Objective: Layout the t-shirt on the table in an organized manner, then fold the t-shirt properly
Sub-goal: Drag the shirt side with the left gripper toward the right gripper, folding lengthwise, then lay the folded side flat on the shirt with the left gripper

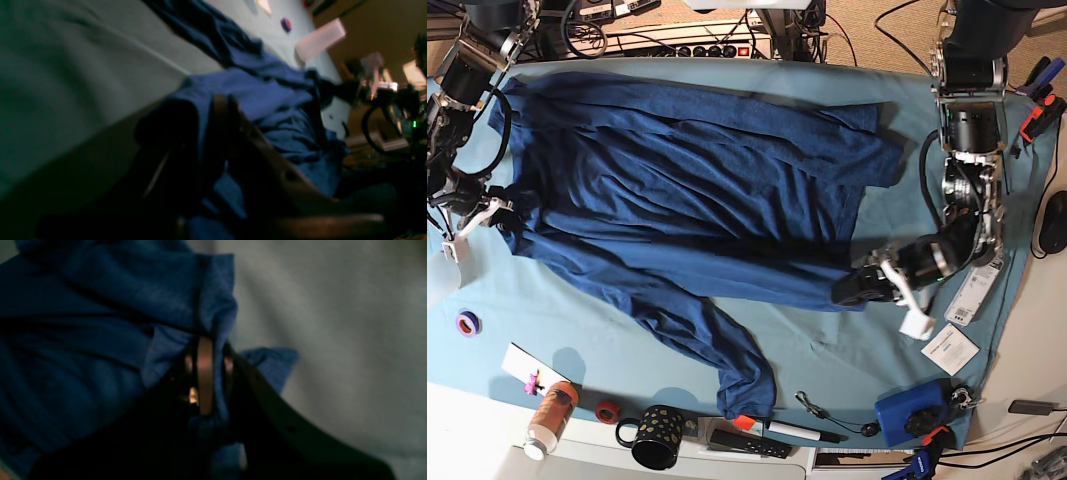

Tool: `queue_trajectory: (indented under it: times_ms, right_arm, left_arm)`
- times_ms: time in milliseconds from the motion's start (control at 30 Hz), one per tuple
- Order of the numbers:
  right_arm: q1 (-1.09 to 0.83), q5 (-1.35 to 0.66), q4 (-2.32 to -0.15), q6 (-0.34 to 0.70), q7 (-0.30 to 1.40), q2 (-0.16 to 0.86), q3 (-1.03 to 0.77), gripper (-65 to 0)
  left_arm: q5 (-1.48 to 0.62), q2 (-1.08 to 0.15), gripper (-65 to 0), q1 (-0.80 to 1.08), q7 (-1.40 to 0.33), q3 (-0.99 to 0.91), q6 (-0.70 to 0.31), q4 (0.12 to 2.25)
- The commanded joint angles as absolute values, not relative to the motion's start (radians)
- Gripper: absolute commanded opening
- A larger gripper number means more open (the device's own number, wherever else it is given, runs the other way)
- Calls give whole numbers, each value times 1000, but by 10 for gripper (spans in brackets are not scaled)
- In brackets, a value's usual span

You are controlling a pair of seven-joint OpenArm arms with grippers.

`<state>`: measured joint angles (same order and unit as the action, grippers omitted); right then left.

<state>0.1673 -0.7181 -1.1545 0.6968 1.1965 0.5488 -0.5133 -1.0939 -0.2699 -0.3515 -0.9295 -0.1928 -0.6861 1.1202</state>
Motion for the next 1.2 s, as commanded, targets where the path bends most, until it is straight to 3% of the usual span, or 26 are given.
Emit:
queue_trajectory:
  times_ms: [0, 433, 1167]
  right_arm:
    - [182, -723, -1174, 698, 1164, 579, -519, -650]
    - [177, -717, -1174, 698, 1188, 579, -519, -650]
    - [177, -616, -1174, 698, 1177, 582, -519, -650]
  left_arm:
    - [-1147, -289, -650, -368, -923, -217, -698, 1139]
    - [-1288, -299, -650, -278, -1040, -236, -698, 1149]
    - [-1223, -316, -650, -249, -1027, -275, -698, 1179]
